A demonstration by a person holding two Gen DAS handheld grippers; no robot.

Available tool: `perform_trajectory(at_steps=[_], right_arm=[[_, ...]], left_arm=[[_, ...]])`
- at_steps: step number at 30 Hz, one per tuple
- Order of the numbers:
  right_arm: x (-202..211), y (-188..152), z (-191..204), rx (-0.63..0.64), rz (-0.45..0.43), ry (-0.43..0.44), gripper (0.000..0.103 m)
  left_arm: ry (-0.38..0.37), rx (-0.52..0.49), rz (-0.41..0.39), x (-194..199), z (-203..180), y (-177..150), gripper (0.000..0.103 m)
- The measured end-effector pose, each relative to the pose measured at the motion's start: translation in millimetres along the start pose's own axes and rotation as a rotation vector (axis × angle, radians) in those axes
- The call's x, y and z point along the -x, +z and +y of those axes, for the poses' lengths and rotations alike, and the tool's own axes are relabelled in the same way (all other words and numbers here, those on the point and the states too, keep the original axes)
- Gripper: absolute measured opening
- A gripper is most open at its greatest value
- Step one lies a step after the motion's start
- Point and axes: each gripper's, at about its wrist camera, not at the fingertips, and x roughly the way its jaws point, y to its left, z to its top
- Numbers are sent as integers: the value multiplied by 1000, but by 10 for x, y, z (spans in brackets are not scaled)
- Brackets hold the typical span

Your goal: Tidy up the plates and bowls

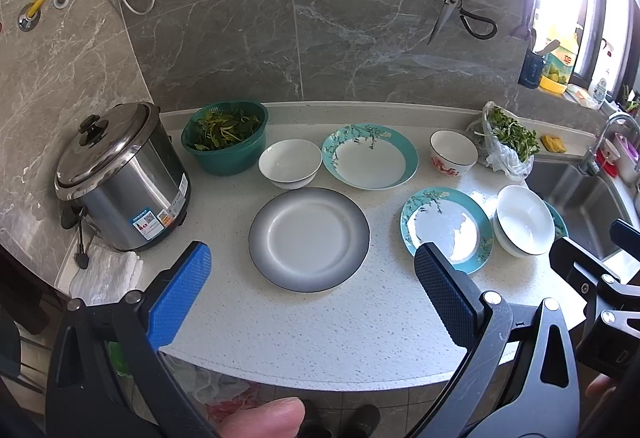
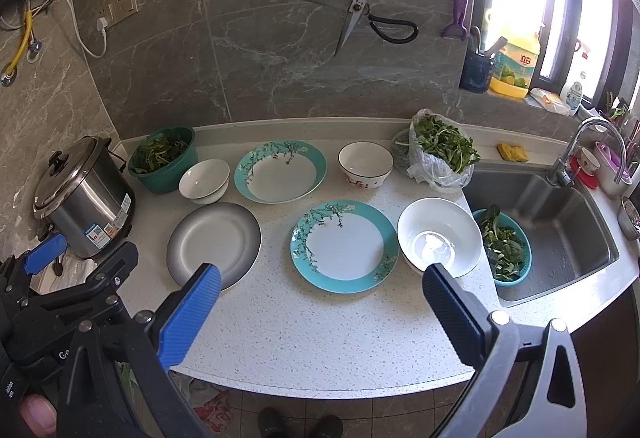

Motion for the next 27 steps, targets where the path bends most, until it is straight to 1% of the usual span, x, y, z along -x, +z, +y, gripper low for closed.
perform_trajectory(at_steps=[27], right_arm=[[7, -7, -28, -2, 1, 1, 103]], left_arm=[[1, -2, -1, 35, -27, -43, 103]])
